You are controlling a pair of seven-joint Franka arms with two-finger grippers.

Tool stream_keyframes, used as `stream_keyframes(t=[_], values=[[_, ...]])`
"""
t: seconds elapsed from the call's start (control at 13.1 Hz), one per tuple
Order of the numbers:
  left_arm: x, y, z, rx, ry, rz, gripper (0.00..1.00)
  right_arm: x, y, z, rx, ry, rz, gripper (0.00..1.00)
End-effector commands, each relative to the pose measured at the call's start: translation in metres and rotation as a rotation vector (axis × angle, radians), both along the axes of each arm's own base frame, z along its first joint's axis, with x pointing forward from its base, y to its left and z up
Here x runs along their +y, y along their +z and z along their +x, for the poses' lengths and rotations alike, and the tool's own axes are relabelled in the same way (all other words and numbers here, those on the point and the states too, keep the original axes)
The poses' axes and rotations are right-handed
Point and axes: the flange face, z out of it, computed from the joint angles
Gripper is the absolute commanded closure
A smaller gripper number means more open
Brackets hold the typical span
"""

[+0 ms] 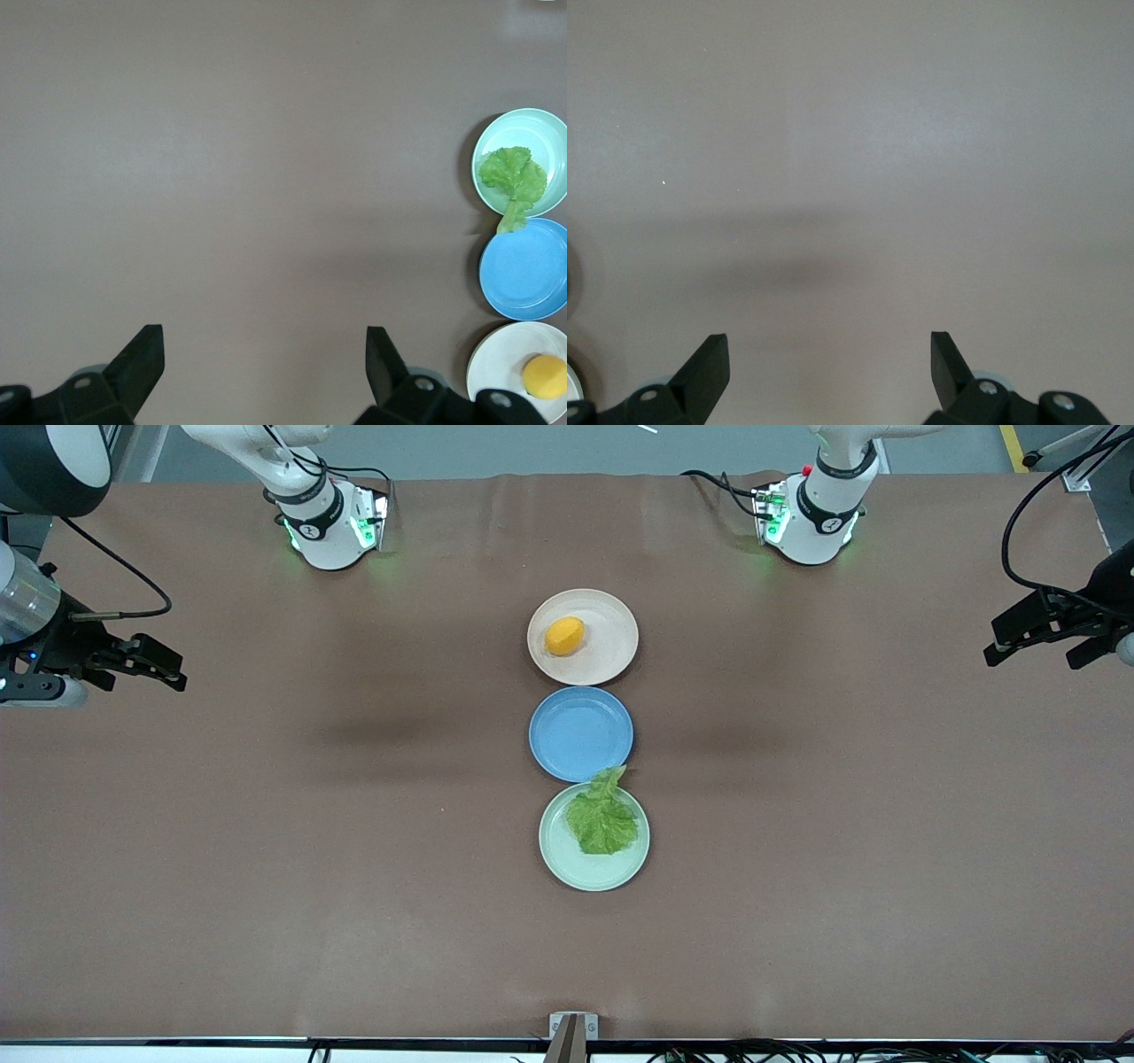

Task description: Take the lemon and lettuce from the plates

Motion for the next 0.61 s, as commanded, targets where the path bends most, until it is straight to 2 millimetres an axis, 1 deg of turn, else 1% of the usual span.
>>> stream_keyframes(t=[0.0, 0.31, 0.54], values=[[0.0016, 0.0064, -0.0023, -0.008, -0.019, 0.024, 0.00, -0.0014, 0.0031, -0.0096, -0.013, 0.007, -0.001, 0.00], [0.0025, 0.0064, -0.0023, -0.008, -0.017, 0.024, 0.00, -0.0014, 0.0031, -0.0096, -0.013, 0.007, -0.001, 0.00], [-0.0005, 0.0061, -0.0009, -0.007, -0.006, 0.011, 0.00, -0.0014, 0.0031, -0.0096, -0.013, 0.007, -0.001, 0.00]])
